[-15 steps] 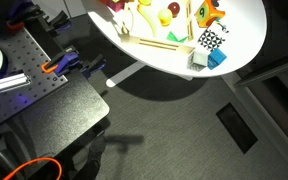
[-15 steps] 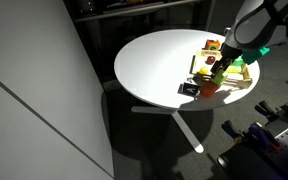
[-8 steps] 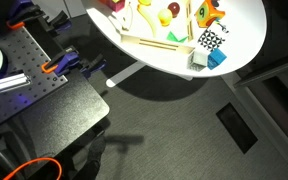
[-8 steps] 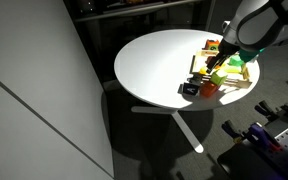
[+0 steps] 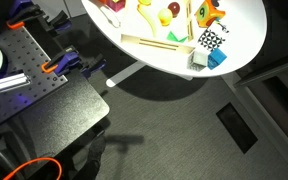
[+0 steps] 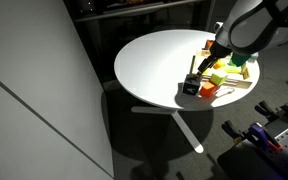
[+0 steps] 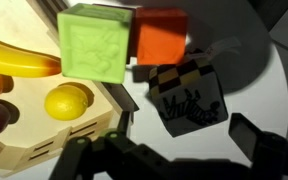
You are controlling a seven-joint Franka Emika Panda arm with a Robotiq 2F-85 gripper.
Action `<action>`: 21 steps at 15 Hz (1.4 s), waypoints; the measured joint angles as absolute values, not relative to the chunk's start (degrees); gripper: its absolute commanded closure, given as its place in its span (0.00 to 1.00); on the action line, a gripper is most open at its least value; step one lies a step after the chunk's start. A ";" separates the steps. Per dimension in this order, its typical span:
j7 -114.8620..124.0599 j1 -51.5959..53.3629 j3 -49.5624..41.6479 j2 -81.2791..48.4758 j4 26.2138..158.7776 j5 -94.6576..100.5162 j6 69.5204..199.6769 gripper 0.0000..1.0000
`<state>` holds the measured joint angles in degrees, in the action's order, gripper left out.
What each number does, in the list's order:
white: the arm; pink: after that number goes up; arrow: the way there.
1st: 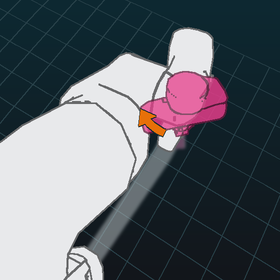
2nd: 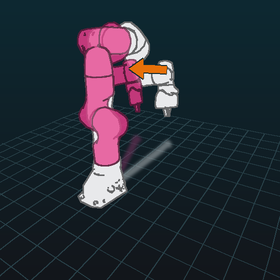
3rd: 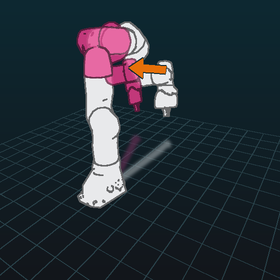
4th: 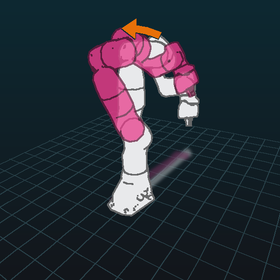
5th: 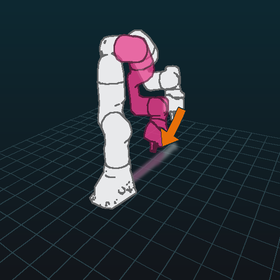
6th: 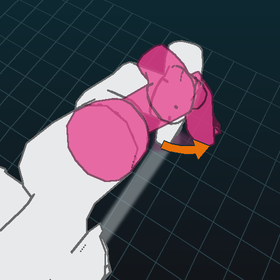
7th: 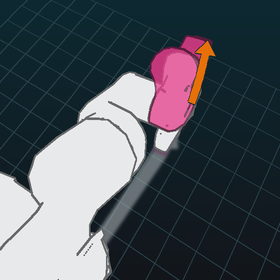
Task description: Put the yellow block on the pink block, put the plushy cube on the left in the crate and then put the yellow block back in the crate
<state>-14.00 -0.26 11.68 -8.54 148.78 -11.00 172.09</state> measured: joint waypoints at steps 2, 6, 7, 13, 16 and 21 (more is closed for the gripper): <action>-15.95 -0.51 13.60 -8.78 148.78 -13.08 172.10 0.00; -19.26 -1.32 15.82 -9.69 148.78 -14.68 172.10 0.00; -19.95 -1.53 16.05 -10.09 148.78 -14.68 172.10 0.00; -23.02 -3.12 16.88 -13.47 148.72 -13.64 172.10 0.00; -23.06 -3.72 17.01 -15.11 148.54 -11.35 172.23 0.00; -22.75 -4.00 16.80 -17.57 147.98 -6.51 174.60 0.00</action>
